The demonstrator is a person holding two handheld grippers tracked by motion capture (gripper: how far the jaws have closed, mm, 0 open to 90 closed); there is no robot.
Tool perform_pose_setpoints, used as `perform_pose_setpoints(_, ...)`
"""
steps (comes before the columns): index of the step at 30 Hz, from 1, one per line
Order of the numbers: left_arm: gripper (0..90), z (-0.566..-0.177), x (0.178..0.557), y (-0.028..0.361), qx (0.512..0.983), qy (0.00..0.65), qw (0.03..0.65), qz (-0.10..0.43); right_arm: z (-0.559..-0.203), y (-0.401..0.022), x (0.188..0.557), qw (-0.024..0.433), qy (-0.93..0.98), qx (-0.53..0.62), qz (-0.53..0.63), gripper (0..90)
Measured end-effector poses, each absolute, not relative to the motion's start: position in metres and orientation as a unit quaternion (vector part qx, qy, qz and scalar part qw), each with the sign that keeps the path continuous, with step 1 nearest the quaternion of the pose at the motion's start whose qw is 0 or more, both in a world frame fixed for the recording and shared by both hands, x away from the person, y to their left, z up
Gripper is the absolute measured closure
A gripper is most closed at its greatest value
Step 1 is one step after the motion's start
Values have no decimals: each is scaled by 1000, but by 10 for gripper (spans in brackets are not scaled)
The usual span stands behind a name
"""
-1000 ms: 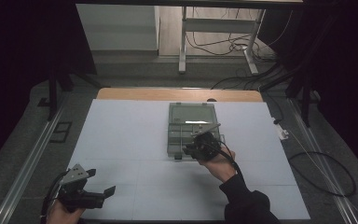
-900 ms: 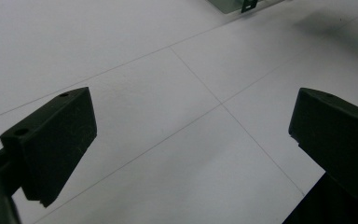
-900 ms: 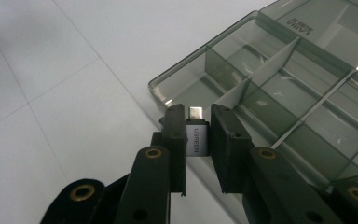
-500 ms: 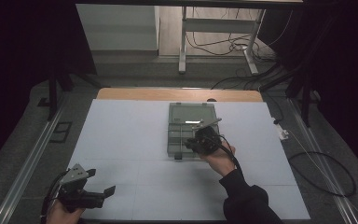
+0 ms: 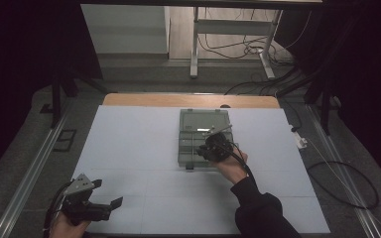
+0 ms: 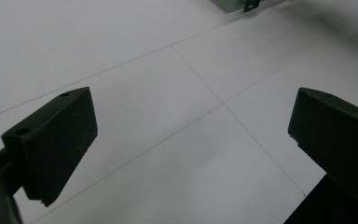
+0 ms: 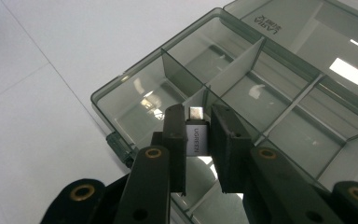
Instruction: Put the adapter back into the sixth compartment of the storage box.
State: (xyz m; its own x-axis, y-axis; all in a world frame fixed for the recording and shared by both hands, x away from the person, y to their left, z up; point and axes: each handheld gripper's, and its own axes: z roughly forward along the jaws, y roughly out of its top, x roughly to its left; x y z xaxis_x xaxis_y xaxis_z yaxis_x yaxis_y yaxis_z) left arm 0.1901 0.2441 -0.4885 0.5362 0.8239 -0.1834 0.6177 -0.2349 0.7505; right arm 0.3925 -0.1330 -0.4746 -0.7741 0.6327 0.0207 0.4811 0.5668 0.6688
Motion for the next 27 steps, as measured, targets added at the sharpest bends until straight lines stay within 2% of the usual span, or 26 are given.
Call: perform_pose_setpoints(27, 18, -489, 190, 244, 775, 465, 409, 124, -490, -128, 394, 108, 889, 312, 318, 747)
